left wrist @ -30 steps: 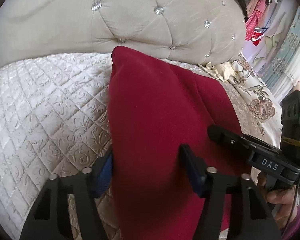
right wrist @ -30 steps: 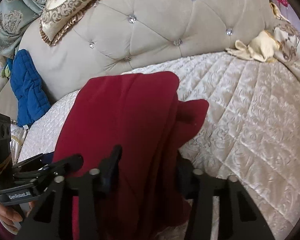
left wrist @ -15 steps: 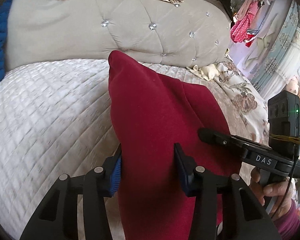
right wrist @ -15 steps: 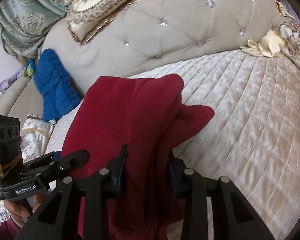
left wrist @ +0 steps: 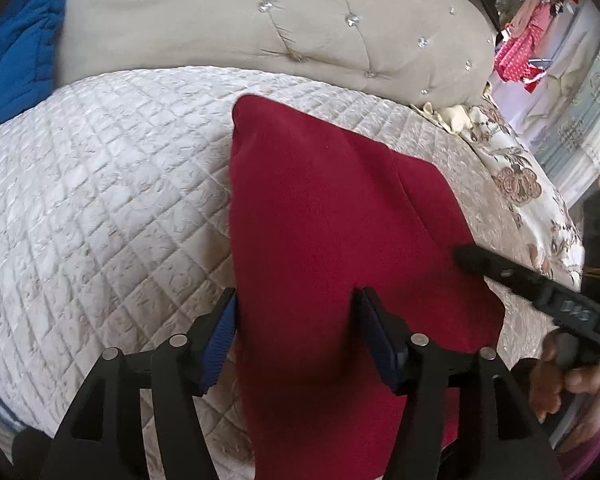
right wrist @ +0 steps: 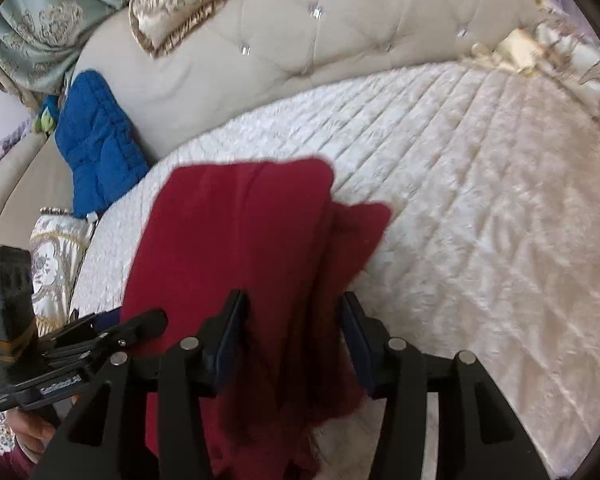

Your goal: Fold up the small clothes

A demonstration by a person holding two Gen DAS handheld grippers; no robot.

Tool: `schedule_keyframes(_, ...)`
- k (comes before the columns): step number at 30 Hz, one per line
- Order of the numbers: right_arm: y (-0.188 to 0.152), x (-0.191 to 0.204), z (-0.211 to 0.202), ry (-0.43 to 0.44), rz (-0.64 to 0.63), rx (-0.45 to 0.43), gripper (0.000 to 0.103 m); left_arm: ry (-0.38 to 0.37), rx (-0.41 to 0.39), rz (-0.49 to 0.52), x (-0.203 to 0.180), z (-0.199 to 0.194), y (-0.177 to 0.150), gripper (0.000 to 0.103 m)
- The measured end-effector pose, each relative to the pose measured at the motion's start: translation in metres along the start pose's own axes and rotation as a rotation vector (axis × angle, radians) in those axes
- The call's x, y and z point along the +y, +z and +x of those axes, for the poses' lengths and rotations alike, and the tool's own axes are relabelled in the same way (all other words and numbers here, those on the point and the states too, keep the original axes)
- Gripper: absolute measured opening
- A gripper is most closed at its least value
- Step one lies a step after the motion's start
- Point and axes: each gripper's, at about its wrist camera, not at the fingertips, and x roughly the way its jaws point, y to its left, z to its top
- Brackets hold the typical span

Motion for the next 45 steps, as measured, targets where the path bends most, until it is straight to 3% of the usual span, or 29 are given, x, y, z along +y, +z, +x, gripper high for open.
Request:
schedule_keyframes(5, 0.002, 0.029, -0.03, 0.015, -0.116, -0.057, 0.052, 0.081, -0.076, 0.025, -0.004, -0.018, -0.003, 0.04)
schedule_keyframes(10, -0.018, 0.063, -0.026, 0.098, -0.214, -0.002, 0.052, 0.101, -0.086, 0.049, -0.007, -0.025, -0.011, 0.04)
schedule_keyframes(15, -0.05, 0.064, -0.004, -0.047, -0.281, 0.07, 0.044, 0.111, -0.103, 0.06, -0.009, -0.032, -0.021, 0.04)
schedule_keyframes(21, -0.06, 0.073, -0.002, -0.121, -0.335, 0.051, 0.041, 0.116, -0.12, 0.073, -0.015, -0.042, -0.03, 0.04)
schedule_keyframes(25, -0.054, 0.08, -0.021, -0.114, -0.308, 0.023, 0.046, 0.131, -0.146, 0.076, -0.016, -0.052, -0.029, 0.04)
schedule_keyframes(29, -0.041, 0.085, -0.045, -0.167, -0.284, -0.065, 0.067, 0.142, -0.158, 0.066, -0.016, -0.058, -0.027, 0.04)
schedule_keyframes(40, -0.029, 0.083, -0.052, -0.244, -0.195, -0.12, 0.083, 0.184, -0.213, 0.075, -0.023, -0.07, -0.024, 0.04)
schedule_keyframes(45, -0.028, 0.085, -0.048, -0.278, -0.187, -0.122, 0.084, 0.196, -0.228, 0.047, -0.019, -0.074, -0.02, 0.04)
